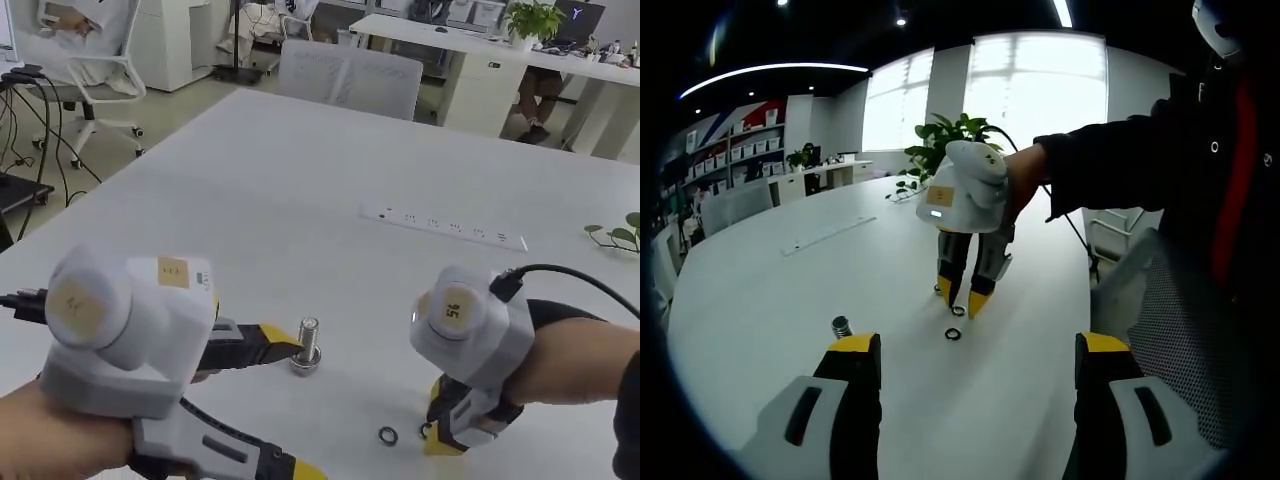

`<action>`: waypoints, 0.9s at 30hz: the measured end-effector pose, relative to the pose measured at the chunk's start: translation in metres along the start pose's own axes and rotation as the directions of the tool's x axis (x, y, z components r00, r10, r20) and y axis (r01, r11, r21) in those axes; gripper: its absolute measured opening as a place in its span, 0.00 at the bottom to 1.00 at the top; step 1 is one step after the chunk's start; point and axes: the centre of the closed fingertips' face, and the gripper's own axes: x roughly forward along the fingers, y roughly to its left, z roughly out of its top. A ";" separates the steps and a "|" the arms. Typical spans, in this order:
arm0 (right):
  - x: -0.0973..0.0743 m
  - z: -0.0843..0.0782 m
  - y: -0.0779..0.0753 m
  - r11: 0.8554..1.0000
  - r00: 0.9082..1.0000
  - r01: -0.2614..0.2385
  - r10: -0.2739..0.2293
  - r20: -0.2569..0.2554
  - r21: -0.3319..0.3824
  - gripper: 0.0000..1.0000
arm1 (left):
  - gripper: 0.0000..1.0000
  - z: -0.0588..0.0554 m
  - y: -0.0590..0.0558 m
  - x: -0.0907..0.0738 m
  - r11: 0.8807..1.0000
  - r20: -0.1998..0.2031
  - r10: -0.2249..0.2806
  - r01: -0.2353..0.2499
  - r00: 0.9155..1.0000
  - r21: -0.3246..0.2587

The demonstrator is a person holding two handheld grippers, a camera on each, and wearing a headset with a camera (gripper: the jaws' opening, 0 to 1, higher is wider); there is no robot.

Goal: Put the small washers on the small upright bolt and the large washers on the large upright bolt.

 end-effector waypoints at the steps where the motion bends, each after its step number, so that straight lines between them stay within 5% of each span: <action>1: 0.000 0.000 0.000 1.000 1.000 0.000 0.000 0.000 0.000 0.20 | 0.79 0.000 0.000 0.000 1.000 0.000 -0.001 0.001 1.000 0.000; 27: 0.000 0.000 0.000 0.999 1.000 0.014 -0.015 -0.002 -0.041 0.14 | 0.79 -0.001 -0.001 0.002 1.000 -0.005 -0.006 0.006 1.000 -0.003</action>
